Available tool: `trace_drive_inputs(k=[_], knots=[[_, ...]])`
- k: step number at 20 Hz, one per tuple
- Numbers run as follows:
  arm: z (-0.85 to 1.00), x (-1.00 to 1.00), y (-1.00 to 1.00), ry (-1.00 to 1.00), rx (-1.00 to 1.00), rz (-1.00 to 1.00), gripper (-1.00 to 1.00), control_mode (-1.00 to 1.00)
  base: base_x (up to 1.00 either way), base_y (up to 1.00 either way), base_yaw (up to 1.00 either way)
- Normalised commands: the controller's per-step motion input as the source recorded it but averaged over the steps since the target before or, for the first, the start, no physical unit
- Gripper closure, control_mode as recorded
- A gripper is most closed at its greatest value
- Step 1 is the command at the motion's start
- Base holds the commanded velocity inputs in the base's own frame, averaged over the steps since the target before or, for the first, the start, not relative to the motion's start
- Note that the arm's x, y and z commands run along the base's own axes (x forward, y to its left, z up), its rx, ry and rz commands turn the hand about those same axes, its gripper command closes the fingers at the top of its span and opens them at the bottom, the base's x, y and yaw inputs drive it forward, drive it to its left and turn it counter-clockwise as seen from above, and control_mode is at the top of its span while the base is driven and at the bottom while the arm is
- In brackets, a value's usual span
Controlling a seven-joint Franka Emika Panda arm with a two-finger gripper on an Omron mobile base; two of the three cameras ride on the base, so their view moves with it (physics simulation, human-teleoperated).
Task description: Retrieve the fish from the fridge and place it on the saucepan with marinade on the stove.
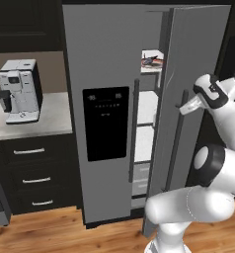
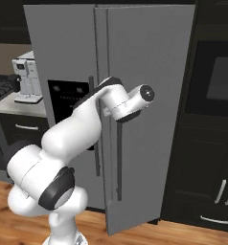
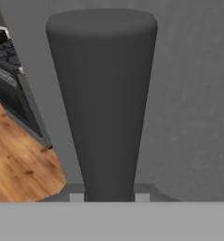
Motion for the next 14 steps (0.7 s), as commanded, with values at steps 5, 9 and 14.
trace_drive_inputs(k=[5,9,14], knots=[[-0.48,-0.24,-0.25,0.00,0.00,0.13,1.00,-1.00,0.00,0.00,0.00],[-0.47,-0.17,-0.18,0.00,0.00,0.13,1.00,-1.00,0.00,0.00,0.00],[-0.48,-0.13,-0.09,0.00,0.00,0.16,1.00,-1.00,0.00,0.00,0.00]])
